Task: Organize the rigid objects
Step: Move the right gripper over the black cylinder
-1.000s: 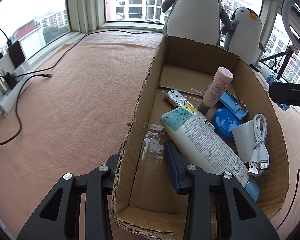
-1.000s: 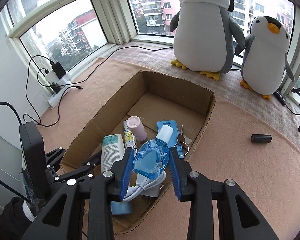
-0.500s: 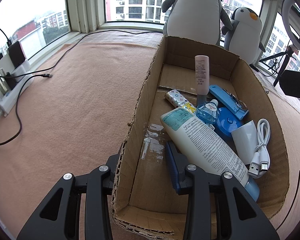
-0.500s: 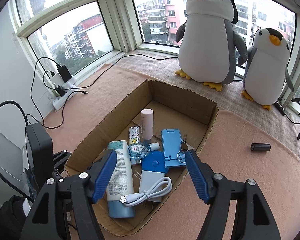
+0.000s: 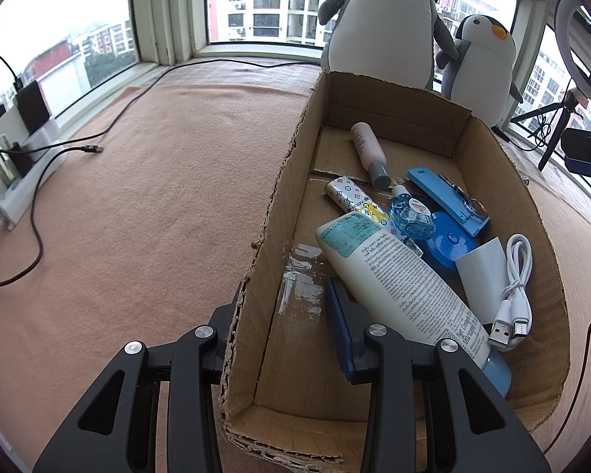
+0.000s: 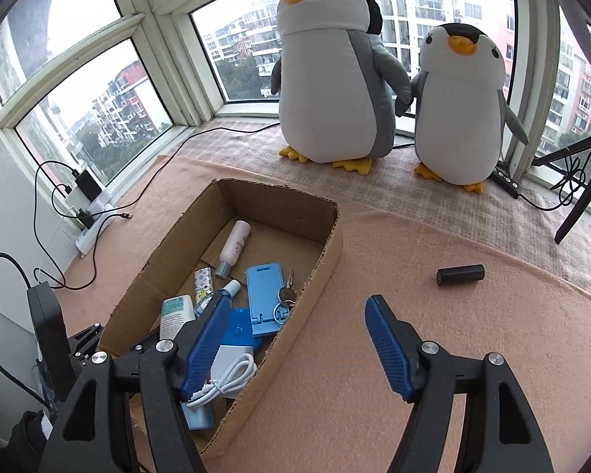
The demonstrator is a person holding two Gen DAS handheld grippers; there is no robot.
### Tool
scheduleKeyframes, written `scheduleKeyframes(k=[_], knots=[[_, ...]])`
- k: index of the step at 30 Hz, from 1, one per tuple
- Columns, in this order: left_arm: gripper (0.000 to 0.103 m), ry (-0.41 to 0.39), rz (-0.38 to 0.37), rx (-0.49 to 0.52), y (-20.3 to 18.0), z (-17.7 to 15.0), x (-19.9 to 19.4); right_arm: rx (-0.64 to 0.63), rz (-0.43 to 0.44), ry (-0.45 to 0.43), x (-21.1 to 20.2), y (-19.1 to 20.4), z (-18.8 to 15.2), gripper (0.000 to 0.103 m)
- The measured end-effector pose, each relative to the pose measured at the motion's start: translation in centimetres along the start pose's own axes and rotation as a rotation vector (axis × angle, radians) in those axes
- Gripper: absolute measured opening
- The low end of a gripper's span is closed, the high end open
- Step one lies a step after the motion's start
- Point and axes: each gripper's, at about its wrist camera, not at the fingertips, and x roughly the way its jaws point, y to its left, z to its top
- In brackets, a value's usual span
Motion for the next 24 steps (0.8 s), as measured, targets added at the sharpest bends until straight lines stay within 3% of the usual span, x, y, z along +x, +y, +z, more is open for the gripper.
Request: scheduleKeyframes(k=[14,24], knots=[[0.036,0.0,0.0,0.0,0.0,0.0,0.0,0.255,-0.145,0.054,2.8,-8.8,0.5,0.067],[0.036,-0.001,-0.006,-0.005,-0.2,-0.1,0.1,0.403,-0.211,0.101,5.7,-11.8,1.4,0.067]])
